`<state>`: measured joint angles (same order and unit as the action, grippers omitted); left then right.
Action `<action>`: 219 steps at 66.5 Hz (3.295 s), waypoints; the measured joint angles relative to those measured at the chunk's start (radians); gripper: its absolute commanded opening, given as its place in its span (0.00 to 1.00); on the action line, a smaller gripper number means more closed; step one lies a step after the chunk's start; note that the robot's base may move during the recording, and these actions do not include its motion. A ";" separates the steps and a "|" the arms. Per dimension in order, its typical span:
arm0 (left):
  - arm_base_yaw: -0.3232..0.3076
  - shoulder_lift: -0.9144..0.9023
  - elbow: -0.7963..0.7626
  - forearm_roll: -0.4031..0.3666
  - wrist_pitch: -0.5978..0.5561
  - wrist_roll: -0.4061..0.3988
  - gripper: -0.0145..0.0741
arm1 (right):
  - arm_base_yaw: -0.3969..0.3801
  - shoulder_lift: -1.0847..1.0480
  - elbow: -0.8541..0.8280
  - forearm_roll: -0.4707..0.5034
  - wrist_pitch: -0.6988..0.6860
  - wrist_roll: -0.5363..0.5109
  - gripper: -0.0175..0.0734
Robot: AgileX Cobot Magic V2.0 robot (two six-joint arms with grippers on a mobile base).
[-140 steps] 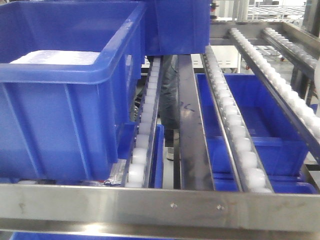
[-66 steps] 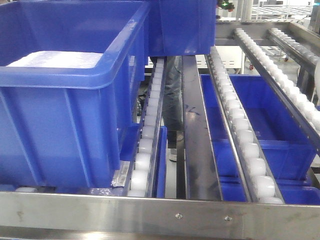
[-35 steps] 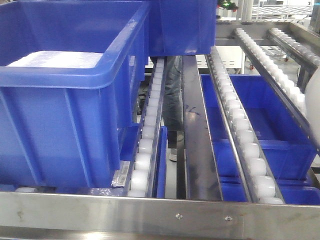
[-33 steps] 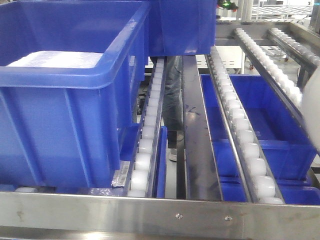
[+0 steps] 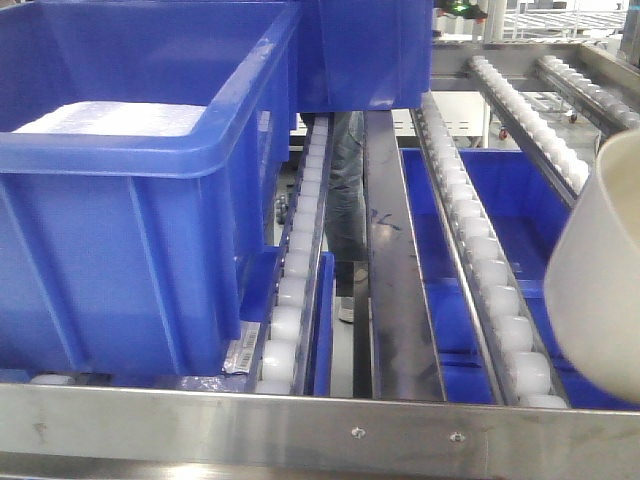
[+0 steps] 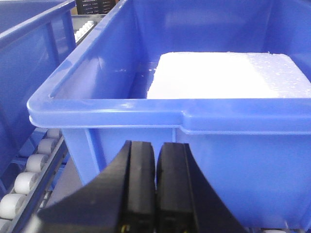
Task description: Move white bin to right shelf second layer
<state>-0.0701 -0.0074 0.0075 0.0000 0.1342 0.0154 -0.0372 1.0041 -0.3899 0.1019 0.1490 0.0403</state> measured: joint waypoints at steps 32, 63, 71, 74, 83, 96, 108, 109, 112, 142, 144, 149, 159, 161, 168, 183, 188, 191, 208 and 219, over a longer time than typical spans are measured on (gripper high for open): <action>0.000 0.000 0.000 0.000 0.000 0.000 0.26 | 0.000 0.008 0.000 0.005 -0.002 0.002 0.48; 0.000 0.000 0.000 0.000 0.000 0.000 0.26 | 0.000 -0.169 -0.001 0.033 0.004 0.006 0.56; 0.000 0.000 0.000 0.000 0.000 0.000 0.26 | 0.000 -0.277 0.024 0.026 0.004 0.006 0.42; 0.000 0.000 0.000 0.000 0.000 0.000 0.26 | 0.000 -0.319 0.045 0.012 -0.001 0.006 0.35; 0.000 0.000 0.000 0.000 0.000 0.000 0.26 | 0.000 -0.436 0.127 -0.060 -0.049 0.008 0.26; 0.000 0.000 0.000 0.000 0.000 0.000 0.26 | 0.000 -0.583 0.225 -0.182 -0.149 0.008 0.25; 0.000 0.000 0.000 0.000 0.000 0.000 0.26 | 0.000 -0.623 0.263 -0.202 -0.194 0.008 0.25; 0.000 0.000 0.000 0.000 0.000 0.000 0.26 | 0.000 -0.623 0.265 -0.202 -0.194 0.008 0.25; 0.000 0.000 0.000 0.000 0.000 0.000 0.26 | 0.000 -0.623 0.266 -0.202 -0.196 0.008 0.25; 0.000 0.000 0.000 0.000 0.000 0.000 0.26 | 0.026 -0.649 0.267 -0.202 -0.200 0.008 0.25; 0.000 0.000 0.000 0.000 0.000 0.000 0.26 | 0.037 -0.665 0.267 -0.202 -0.198 0.008 0.25; 0.000 0.000 0.000 0.000 0.000 0.000 0.26 | 0.051 -0.701 0.273 -0.202 -0.193 0.008 0.25; 0.000 0.000 0.000 0.000 0.000 0.000 0.26 | 0.031 -0.805 0.327 -0.158 -0.175 0.008 0.25; 0.000 0.000 0.000 0.000 0.000 0.000 0.26 | 0.022 -0.832 0.340 -0.140 -0.176 0.002 0.25; 0.000 0.000 0.000 0.000 0.000 0.000 0.26 | -0.006 -0.904 0.387 -0.065 -0.172 -0.053 0.25; 0.000 0.000 0.000 0.000 0.000 0.000 0.26 | -0.010 -0.974 0.420 0.048 -0.125 -0.159 0.25; 0.000 0.000 0.000 0.000 0.000 0.000 0.26 | -0.010 -1.001 0.420 0.037 -0.100 -0.161 0.25; 0.000 0.000 0.000 0.000 0.000 0.000 0.26 | -0.010 -1.009 0.420 0.027 -0.090 -0.161 0.25; 0.000 0.000 0.000 0.000 0.000 0.000 0.26 | -0.010 -1.014 0.420 -0.051 -0.079 -0.085 0.25; 0.000 0.000 0.000 0.000 0.000 0.000 0.26 | -0.010 -1.014 0.420 -0.070 -0.079 -0.066 0.25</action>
<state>-0.0701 -0.0074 0.0075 0.0000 0.1342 0.0154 -0.0476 -0.0102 0.0297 0.0318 0.0700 -0.0256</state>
